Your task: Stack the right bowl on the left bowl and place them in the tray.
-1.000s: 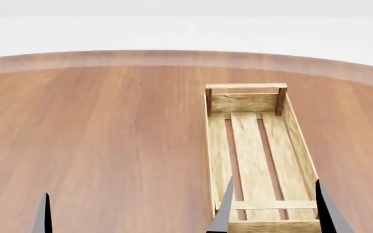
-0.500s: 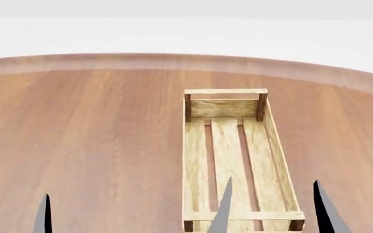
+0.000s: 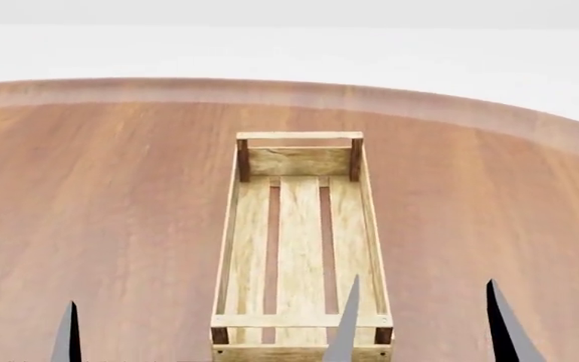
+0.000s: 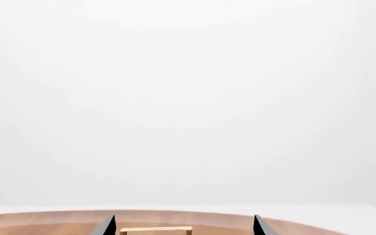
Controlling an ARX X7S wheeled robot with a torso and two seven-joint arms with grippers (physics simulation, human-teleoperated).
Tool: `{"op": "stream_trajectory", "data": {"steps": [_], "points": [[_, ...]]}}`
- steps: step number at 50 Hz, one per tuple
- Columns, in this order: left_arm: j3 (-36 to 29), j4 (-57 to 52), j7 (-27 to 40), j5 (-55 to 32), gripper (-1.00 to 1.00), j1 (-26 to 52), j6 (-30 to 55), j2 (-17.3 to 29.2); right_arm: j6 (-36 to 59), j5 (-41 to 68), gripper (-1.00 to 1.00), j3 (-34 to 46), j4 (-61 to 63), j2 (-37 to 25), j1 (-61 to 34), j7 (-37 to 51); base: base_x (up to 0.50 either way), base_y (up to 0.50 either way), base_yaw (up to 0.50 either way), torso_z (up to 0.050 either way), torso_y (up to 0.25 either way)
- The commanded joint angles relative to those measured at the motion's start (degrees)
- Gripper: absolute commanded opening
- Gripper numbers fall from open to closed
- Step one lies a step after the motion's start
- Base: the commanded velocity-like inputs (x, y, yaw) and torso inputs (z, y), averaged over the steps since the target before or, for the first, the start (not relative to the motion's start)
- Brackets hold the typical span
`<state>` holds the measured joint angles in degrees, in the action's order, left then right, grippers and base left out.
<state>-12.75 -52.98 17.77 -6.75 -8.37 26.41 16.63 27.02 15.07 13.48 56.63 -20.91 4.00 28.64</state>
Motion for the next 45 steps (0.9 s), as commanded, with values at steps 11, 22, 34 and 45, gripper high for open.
{"op": "stream_trajectory", "data": {"steps": [11,22,34,45], "points": [[2.3,0.2,-0.2,-0.4,1.00,0.2,-1.9,-1.0,-0.1,-3.5,1.00,2.1,-0.9,-0.6,-0.9,-1.0,0.00,0.00,0.50,0.000,0.000],[2.2,0.3,0.1,-0.7,1.00,0.2,-2.0,-0.7,0.4,-3.3,1.00,2.7,-0.8,-1.1,-1.2,-0.6,0.00,0.00,0.50,0.000,0.000],[2.5,0.0,0.4,-1.9,1.00,0.4,-1.3,-0.6,0.1,-3.1,1.00,3.1,-1.0,-1.5,-1.3,-0.2,0.00,0.00,0.50,0.000,0.000],[3.2,-0.9,0.5,-4.1,1.00,0.7,-0.1,-0.5,-1.7,-0.1,1.00,3.0,-1.5,-1.4,-1.2,-1.5,0.00,0.00,0.47,0.003,0.000]]}}
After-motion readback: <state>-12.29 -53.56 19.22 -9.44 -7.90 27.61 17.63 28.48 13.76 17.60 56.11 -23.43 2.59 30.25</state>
